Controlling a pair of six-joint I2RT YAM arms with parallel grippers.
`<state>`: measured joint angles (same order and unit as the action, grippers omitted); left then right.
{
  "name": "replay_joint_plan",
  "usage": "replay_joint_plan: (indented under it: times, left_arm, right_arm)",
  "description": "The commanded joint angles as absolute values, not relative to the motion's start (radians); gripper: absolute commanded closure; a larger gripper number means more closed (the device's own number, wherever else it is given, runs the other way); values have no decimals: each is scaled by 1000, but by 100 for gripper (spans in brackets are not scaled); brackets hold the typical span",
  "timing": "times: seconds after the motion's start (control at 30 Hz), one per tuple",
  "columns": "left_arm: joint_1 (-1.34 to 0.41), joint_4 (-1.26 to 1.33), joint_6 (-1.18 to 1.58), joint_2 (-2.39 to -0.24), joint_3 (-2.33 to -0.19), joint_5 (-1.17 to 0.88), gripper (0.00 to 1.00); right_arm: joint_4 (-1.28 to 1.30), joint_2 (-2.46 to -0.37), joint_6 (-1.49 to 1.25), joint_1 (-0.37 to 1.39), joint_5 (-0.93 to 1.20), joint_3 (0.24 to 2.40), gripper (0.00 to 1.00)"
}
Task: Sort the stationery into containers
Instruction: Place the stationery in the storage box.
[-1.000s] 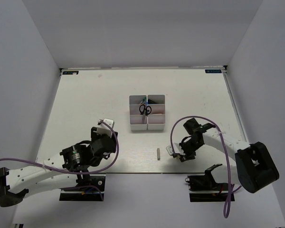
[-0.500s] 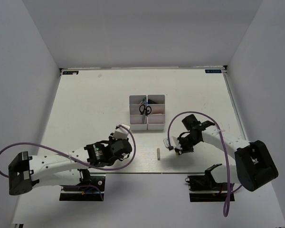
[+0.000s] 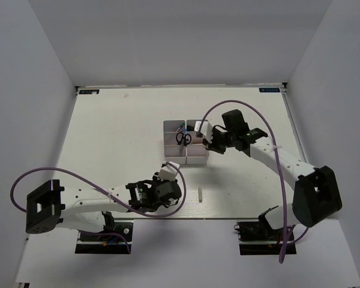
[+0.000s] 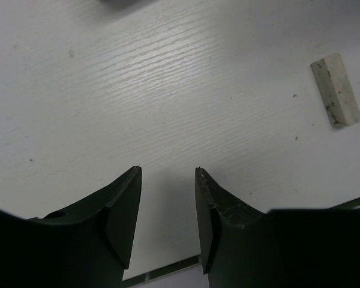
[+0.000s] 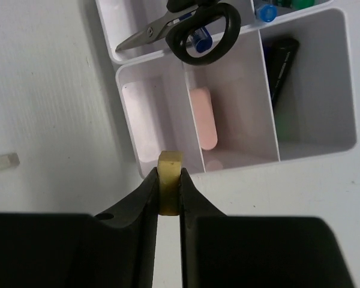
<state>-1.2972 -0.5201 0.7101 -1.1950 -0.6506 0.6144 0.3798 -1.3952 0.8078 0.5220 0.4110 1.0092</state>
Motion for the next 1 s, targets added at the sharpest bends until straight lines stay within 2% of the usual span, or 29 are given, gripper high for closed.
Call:
replay_joint_plan:
  times: [0.0, 0.13, 0.2, 0.23, 0.33, 0.4, 0.53, 0.6, 0.63, 0.67, 0.73, 0.83, 0.87, 0.9, 0.97]
  left_arm:
    - [-1327, -485, 761, -1212, -693, 624, 48]
    - [-1342, -468, 772, -1233, -704, 630, 48]
    - [-1348, -459, 778, -1242, -706, 634, 48]
    - [-1351, -451, 779, -1244, -707, 635, 48]
    - [-1362, -434, 785, -1261, -713, 635, 48]
    - [-1368, -422, 785, -1275, -719, 632, 48]
    - [-1387, -416, 779, -1325, -749, 629, 48]
    - [-1391, -403, 769, -1344, -770, 627, 50]
    - [-1399, -396, 764, -1357, -776, 626, 52]
    - [-1404, -382, 755, -1365, -794, 627, 59]
    - [-1408, -367, 756, -1396, -808, 627, 64]
    - [-1413, -370, 772, -1439, -863, 646, 64]
    - [-1416, -370, 794, -1477, -873, 652, 58]
    - [-1416, -371, 798, -1491, -909, 656, 55]
    - [-1416, -370, 811, -1550, -949, 664, 51]
  right_arm:
    - [336, -1452, 742, 545, 396, 1052, 100]
    - [311, -1494, 739, 569, 370, 1069, 96]
    - [305, -1512, 738, 577, 362, 1074, 90]
    - [302, -1522, 735, 580, 357, 1077, 80]
    - [285, -1522, 724, 589, 342, 1069, 60]
    - [279, -1523, 715, 592, 344, 1072, 51]
    - [287, -1502, 690, 594, 347, 1078, 50]
    - [301, -1483, 666, 591, 347, 1086, 63]
    - [302, -1479, 643, 589, 344, 1088, 75]
    - [307, -1451, 628, 591, 307, 1095, 100]
    - [299, -1431, 516, 589, 238, 1097, 100]
    - [353, -1382, 394, 580, -28, 1086, 100]
    - [360, -1352, 374, 580, -82, 1069, 100]
    - [374, -1342, 312, 575, -192, 1048, 100]
    - [439, -1303, 255, 560, -207, 1022, 100]
